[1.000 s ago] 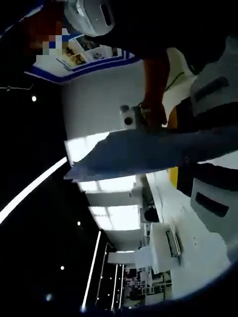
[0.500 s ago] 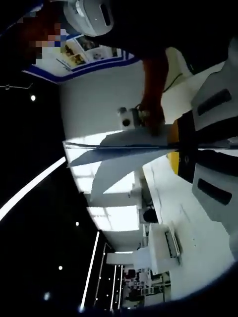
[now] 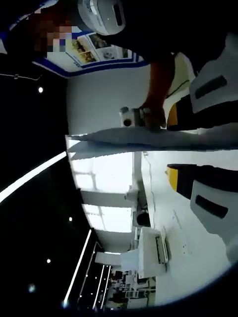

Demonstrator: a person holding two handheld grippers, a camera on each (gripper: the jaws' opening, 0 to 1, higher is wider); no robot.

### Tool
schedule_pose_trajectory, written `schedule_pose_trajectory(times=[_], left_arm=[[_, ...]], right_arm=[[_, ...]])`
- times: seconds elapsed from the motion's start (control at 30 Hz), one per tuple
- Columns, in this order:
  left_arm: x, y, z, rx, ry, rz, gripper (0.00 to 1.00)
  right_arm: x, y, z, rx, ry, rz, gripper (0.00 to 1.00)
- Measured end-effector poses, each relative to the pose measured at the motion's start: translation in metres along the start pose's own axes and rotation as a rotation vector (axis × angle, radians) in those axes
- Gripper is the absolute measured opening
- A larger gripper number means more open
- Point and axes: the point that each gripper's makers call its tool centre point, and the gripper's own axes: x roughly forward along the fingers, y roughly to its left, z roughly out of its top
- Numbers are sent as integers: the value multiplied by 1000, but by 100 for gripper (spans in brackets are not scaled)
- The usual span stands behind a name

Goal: Organize the stack of printing papers by aligning and flattening the scattered papers on the table

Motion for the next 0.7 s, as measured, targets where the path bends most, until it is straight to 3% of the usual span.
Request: schedule_pose_trajectory(times=[0.03,0.1,0.13,0.17,0.4,0.53,0.6,0.63,0.7], left_arm=[[1,-2,-1,-2,3,-6,24],[3,-5,-2,8,6,-23,5],[5,-10,-3,44,17,-49,6],[5,-10,-2,56,11,-43,5],[2,-5,10,39,-9,-27,5],[0,-7,12,43,-8,-34,6],[0,3,8,30,1,28,27],[2,2,7,-13,-5,26,31],[2,-2,4,-23,7,-8,28]], right_arm=[[-1,0,1,4,-3,0,14],[-2,1,3,2,-4,3,1],[-2,6,3,-29,6,39,0],[-2,3,3,-23,6,15,0],[0,11,14,-40,-9,39,0],[2,12,16,-46,-4,45,0],[1,1,10,4,13,-17,33],[0,3,8,22,16,6,31],[-2,2,8,12,14,7,22]])
